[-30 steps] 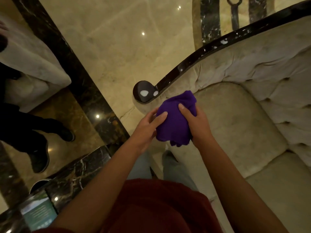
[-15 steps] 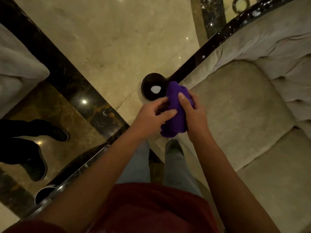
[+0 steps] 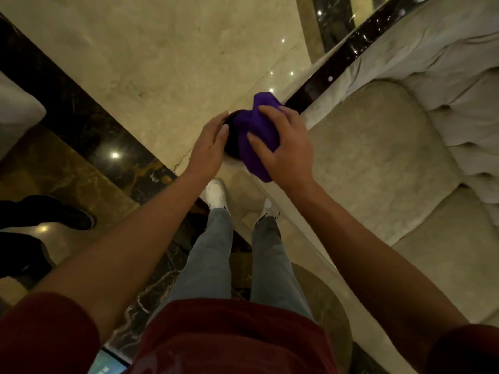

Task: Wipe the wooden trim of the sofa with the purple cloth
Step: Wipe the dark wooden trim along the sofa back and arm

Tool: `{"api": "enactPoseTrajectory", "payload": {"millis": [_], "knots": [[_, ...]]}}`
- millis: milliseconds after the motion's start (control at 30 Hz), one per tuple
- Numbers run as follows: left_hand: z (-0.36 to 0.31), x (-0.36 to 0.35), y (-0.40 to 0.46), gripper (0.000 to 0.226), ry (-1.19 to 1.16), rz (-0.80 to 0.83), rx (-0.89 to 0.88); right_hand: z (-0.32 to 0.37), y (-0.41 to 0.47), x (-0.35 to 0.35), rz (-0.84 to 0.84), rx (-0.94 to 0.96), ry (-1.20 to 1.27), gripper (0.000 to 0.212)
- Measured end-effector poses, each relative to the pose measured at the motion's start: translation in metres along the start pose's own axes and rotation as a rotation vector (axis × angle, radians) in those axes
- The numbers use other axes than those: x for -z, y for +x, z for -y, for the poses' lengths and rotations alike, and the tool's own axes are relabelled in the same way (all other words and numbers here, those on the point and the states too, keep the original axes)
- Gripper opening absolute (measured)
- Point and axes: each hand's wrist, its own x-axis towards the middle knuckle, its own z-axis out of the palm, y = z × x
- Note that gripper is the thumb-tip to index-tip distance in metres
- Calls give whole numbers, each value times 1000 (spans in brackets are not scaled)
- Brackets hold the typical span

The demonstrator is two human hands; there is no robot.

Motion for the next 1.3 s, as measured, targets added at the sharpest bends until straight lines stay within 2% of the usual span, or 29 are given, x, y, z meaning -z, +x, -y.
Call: {"api": "enactPoseTrajectory", "payload": {"millis": [67,167,233,367,467,533,667,733,800,833,1100,1200,1300], "knots": [[1,11,4,47,-68,57,93,-1,-1,-14,-7,44,-89,53],[2,23,13,41,-29,133,164,-4,1,-29,-54,146,-204,45],[0,25,17,37,-29,149,193,-4,6,-35,-101,195,-250,41],[-1,23,17,30,-185,158,247,-10,9,-41,-98,298,-335,37],[1,20,13,32,-208,132,240,-15,14,-40,-47,327,-345,34],[2,14,13,36,-186,94,212,-15,22,-38,-11,323,-351,39],[0,1,16,29,-203,-21,239,-26,35,-25,46,377,-440,44],[-7,-5,8,41,-191,-25,230,-34,39,-16,18,421,-464,39],[-9,-14,0,61,-145,-38,172,-47,45,-5,-18,478,-470,35],[-7,-16,-1,62,-118,-49,140,-52,47,0,-35,501,-473,34],[-8,-21,2,55,-15,-71,66,-75,64,33,-82,522,-363,28],[-10,-19,1,59,171,-146,28,-84,77,49,-102,488,-341,29],[-23,-25,-1,56,481,-335,-99,-81,86,59,-105,464,-358,30]]}}
